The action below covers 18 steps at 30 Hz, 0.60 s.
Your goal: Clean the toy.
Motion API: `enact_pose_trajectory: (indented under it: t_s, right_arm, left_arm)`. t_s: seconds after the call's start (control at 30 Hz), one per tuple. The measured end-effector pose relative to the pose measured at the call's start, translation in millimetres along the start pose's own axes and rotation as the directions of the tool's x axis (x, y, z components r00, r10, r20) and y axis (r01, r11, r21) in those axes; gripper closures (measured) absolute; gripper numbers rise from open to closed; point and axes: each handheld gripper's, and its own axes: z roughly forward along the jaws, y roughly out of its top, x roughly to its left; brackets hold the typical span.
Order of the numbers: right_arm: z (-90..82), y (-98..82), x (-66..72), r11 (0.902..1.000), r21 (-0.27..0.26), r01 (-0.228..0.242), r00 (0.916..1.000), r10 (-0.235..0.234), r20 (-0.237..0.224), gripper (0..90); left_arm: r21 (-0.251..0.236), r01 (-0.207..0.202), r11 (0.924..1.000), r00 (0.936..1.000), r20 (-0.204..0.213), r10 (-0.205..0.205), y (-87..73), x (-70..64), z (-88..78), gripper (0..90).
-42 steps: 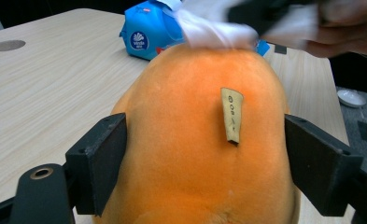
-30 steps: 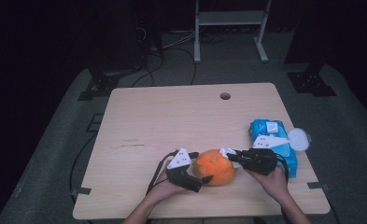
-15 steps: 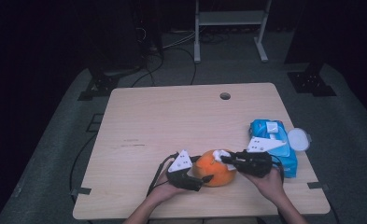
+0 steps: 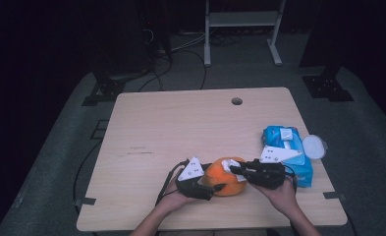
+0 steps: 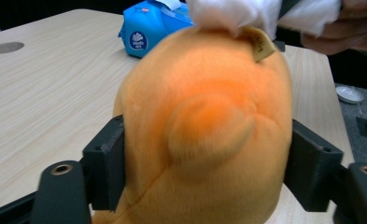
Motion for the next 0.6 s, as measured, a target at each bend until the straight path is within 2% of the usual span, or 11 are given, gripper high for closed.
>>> enact_pose_trajectory:
  t_s: [0.03,0.1,0.2,0.27,0.3,0.37,0.43,0.5,0.6]
  right_arm:
    - [0.2,-2.2,-4.5,0.9999,0.003,-0.016,0.9999,0.016,0.0,78.7]
    - [0.4,-6.8,-14.5,0.9977,-0.003,-0.067,0.9977,0.067,-0.009,78.7]
    - [1.5,-9.1,-16.5,0.9963,0.002,-0.086,0.9963,0.086,0.007,78.7]
    - [1.7,-5.8,-10.2,0.9977,-0.002,-0.068,0.9977,0.068,0.004,78.7]
    - [1.9,-3.0,-5.8,0.9981,-0.013,-0.061,0.998,0.061,-0.017,78.7]
    - [2.8,3.7,7.3,0.9996,-0.025,-0.013,0.9995,0.012,-0.029,78.6]
    - [4.3,7.5,14.8,0.9995,-0.029,0.012,0.9992,-0.013,-0.038,78.7]
    - [5.6,7.8,15.6,0.9995,-0.012,0.028,0.9992,-0.028,-0.027,78.7]
    - [5.9,2.8,5.1,1.0,-0.002,-0.004,0.9999,0.003,-0.012,78.7]
  left_arm:
    - [-0.01,0.011,0.9999,0.9999,0.001,-0.011,2.5,0.3,-2.5,27.7]
    - [-0.015,0.009,0.9998,0.9999,0.008,-0.009,7.1,-0.7,-7.4,27.7]
    - [-0.001,0.007,1.0,1.0,0.003,-0.007,8.7,-1.5,-9.9,27.7]
    - [0.008,0.018,0.9998,0.9998,-0.007,-0.018,5.4,-2.2,-6.8,28.3]
    - [0.01,0.023,0.9997,0.9996,-0.014,-0.023,5.3,-2.7,-5.5,28.4]
    - [0.009,0.019,0.9998,0.9997,-0.018,-0.019,7.5,-2.8,-5.2,28.3]
    - [0.002,0.027,0.9996,0.9995,-0.018,-0.027,8.5,-3.4,-5.8,28.4]
    - [0.011,0.021,0.9997,0.9997,-0.014,-0.021,10.8,-3.9,-8.3,28.5]
    - [0.009,0.015,0.9998,0.9997,-0.017,-0.015,14.9,-5.1,-12.0,28.5]
